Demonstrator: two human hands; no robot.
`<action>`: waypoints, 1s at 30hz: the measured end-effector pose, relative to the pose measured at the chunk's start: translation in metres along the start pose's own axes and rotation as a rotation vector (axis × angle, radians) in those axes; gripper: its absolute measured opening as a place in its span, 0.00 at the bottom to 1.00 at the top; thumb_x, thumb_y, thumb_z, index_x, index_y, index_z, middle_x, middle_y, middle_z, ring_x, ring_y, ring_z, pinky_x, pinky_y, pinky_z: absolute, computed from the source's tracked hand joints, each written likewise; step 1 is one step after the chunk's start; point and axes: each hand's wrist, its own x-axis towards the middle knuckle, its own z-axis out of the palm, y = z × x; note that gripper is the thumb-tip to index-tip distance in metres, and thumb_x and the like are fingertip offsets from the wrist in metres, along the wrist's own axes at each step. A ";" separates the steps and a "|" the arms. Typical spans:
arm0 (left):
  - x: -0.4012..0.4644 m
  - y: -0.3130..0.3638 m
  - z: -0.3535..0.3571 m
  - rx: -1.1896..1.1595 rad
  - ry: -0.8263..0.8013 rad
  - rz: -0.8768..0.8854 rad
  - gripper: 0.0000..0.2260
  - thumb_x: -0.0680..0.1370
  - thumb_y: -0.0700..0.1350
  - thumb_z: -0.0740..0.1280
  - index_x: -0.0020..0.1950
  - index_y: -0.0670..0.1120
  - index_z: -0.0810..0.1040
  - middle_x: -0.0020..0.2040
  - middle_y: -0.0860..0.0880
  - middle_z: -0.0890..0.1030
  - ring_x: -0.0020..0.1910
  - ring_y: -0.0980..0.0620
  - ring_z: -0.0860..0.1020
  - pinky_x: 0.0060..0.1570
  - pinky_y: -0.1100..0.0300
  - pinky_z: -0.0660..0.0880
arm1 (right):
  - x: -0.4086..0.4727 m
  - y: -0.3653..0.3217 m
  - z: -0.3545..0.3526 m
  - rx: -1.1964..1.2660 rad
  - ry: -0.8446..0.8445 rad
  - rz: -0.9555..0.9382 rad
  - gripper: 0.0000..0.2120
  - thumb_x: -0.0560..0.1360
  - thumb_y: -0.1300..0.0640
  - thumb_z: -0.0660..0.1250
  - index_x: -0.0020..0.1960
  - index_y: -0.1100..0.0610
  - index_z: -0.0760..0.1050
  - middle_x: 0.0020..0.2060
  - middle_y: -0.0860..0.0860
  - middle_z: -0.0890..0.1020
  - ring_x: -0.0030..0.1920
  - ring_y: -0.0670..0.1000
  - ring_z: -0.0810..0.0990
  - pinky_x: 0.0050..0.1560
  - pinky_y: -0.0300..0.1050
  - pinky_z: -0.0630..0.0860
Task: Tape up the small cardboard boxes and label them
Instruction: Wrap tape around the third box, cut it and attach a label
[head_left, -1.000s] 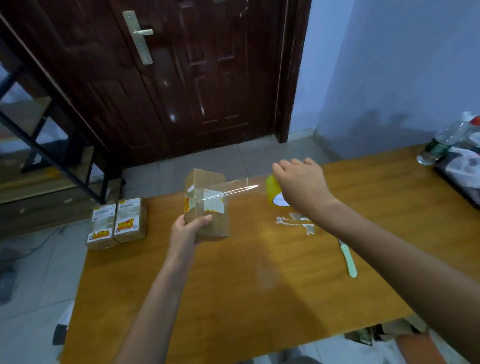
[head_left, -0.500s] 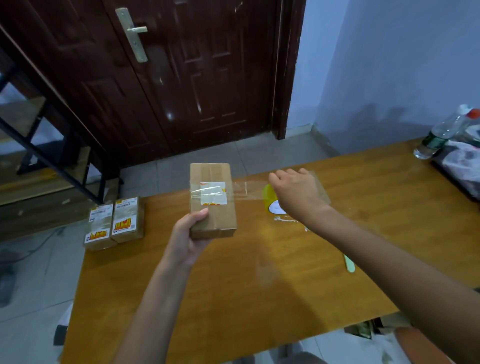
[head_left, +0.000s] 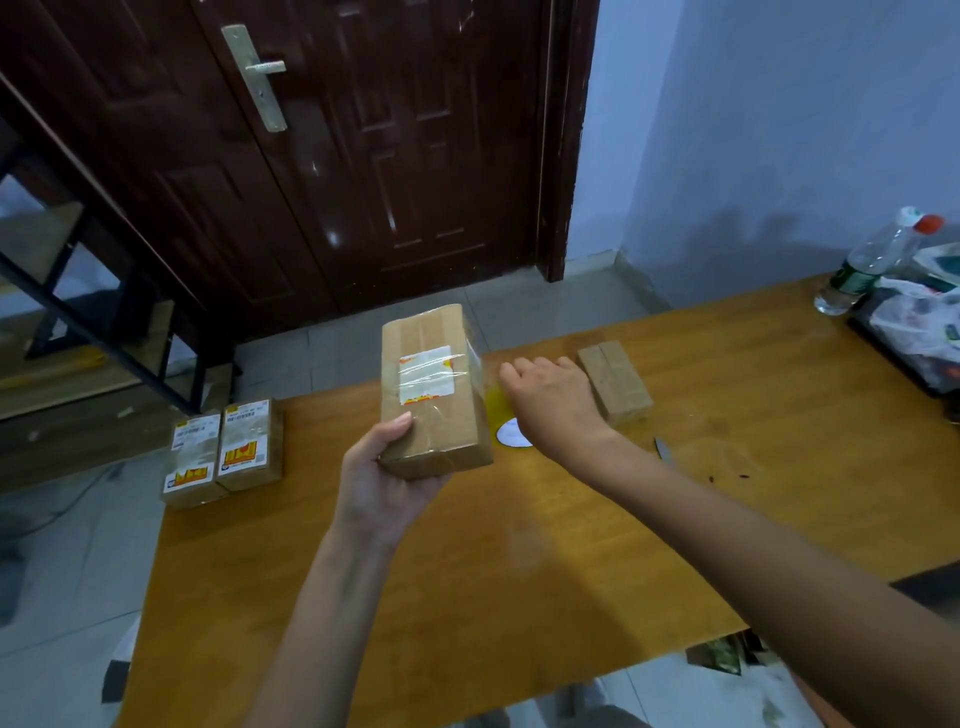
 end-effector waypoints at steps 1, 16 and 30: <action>0.000 -0.002 0.000 -0.037 -0.023 -0.003 0.18 0.73 0.43 0.62 0.60 0.39 0.81 0.60 0.39 0.80 0.56 0.42 0.80 0.54 0.49 0.79 | 0.000 -0.005 -0.001 0.005 0.007 -0.003 0.13 0.71 0.66 0.64 0.54 0.58 0.70 0.47 0.54 0.77 0.45 0.55 0.74 0.46 0.46 0.64; 0.007 0.001 -0.014 0.558 0.212 0.049 0.11 0.81 0.38 0.59 0.61 0.36 0.73 0.63 0.31 0.75 0.55 0.42 0.76 0.52 0.52 0.73 | -0.002 -0.025 -0.023 -0.083 0.084 0.020 0.07 0.77 0.58 0.64 0.54 0.57 0.72 0.50 0.54 0.78 0.51 0.55 0.76 0.53 0.50 0.68; 0.023 -0.034 0.013 0.837 0.314 -0.004 0.12 0.69 0.37 0.76 0.49 0.43 0.78 0.44 0.45 0.84 0.39 0.51 0.83 0.31 0.60 0.78 | -0.005 -0.056 -0.048 -0.260 0.257 -0.048 0.04 0.61 0.59 0.68 0.33 0.52 0.81 0.25 0.46 0.77 0.27 0.48 0.76 0.39 0.39 0.73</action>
